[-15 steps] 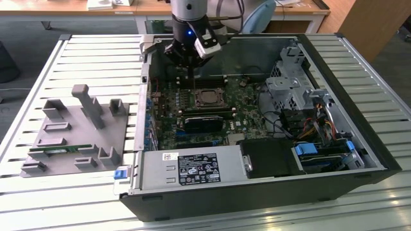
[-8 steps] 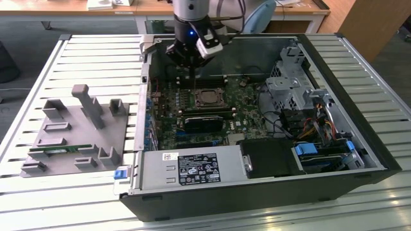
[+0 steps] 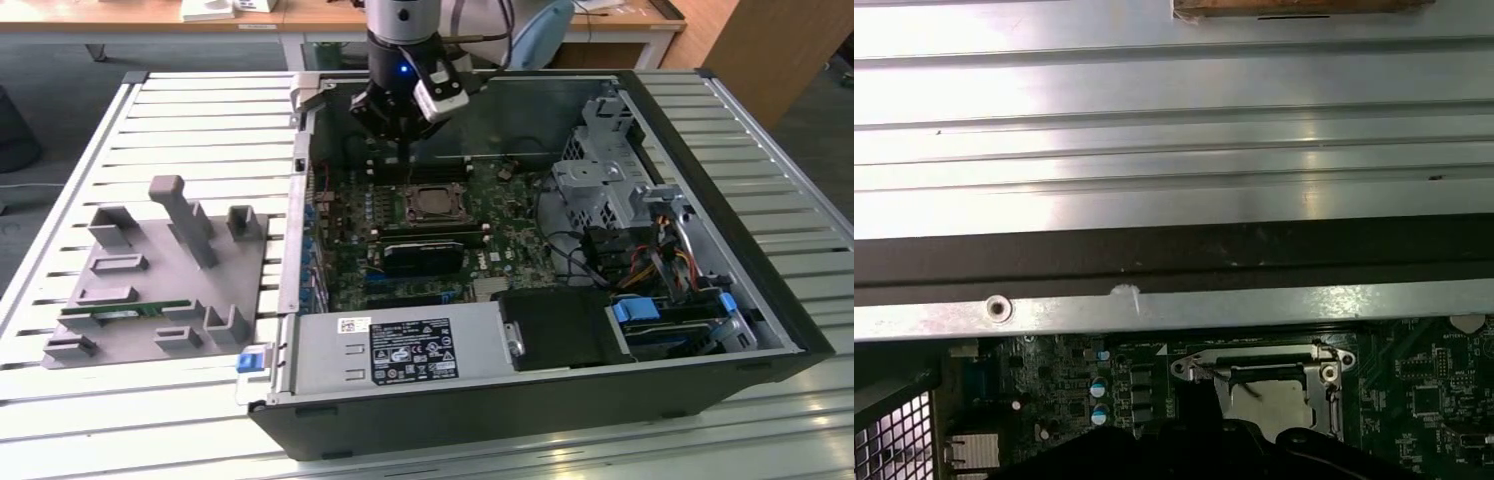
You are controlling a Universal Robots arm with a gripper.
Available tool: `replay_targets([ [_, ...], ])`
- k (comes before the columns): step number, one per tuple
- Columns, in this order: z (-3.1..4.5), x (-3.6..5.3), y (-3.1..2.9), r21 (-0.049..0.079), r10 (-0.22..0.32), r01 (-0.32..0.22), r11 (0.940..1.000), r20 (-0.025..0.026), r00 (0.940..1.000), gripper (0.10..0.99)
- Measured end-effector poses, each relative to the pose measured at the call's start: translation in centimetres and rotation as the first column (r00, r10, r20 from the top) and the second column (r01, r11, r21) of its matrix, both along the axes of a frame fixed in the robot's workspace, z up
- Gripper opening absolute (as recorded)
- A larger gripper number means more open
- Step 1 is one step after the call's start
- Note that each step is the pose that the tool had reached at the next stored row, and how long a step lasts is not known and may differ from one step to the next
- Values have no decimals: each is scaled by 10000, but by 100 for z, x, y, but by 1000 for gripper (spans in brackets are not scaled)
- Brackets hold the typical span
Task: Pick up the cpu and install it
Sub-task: 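Install the first cpu locking lever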
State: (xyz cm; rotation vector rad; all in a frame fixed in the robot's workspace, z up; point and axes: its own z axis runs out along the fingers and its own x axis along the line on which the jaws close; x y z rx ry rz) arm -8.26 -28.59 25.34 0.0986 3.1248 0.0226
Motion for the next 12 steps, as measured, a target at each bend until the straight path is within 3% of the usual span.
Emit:
replay_targets([
  [12, -1, 46, 0, -1, 0, 0, 10000, 0, 10000, 106],
])
